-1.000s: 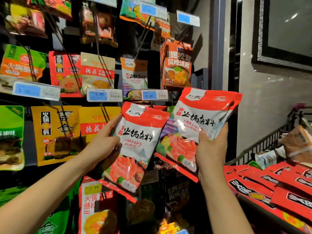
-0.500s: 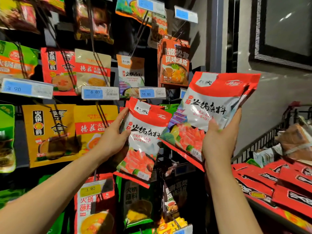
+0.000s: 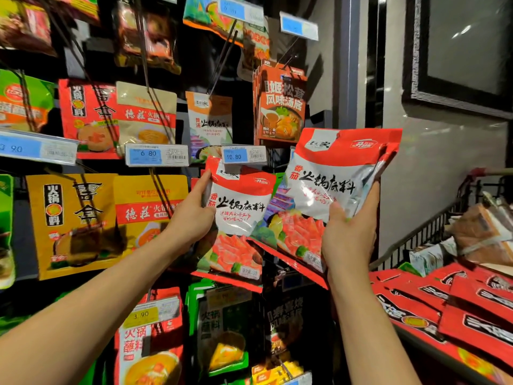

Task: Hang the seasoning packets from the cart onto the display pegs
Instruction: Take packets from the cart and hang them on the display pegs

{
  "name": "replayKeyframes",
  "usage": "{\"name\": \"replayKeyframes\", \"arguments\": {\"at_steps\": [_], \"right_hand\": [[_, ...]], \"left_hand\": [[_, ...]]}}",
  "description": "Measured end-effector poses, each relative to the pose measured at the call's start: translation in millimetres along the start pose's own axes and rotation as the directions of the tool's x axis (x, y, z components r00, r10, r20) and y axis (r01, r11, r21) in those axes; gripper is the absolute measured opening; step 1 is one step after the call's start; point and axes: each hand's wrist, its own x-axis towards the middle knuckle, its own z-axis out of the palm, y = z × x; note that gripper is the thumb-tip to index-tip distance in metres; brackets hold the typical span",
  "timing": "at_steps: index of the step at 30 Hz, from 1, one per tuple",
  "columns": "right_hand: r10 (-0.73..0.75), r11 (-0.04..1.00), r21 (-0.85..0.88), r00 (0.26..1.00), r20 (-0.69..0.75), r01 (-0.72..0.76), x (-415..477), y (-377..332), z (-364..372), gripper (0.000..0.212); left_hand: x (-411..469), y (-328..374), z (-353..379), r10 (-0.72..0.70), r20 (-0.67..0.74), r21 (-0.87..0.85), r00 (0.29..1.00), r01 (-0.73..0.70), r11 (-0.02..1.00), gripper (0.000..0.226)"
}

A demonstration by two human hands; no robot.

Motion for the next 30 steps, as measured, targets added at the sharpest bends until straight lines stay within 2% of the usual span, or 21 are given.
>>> {"name": "replayKeyframes", "arguments": {"at_steps": [8, 19, 30], "right_hand": [[0.007, 1.0, 0.0, 1.0, 0.009, -0.007, 0, -2, -1, 0.072], [0.016, 1.0, 0.01, 0.999, 0.032, -0.016, 1, -1, -2, 0.07], [0.023, 1.0, 0.006, 0.998, 0.055, -0.023, 3, 2, -3, 0.07]], "left_hand": [[-2, 8, -2, -0.024, 0.001, -0.017, 1.0, 0.024, 1.0, 0.082], [8, 6, -3, -0.069, -0.044, 0.093, 0.997, 0.073, 0.993, 0.091], [24, 13, 6, -0.099, -0.05, 0.115, 0.994, 0.105, 0.988, 0.089]]}}
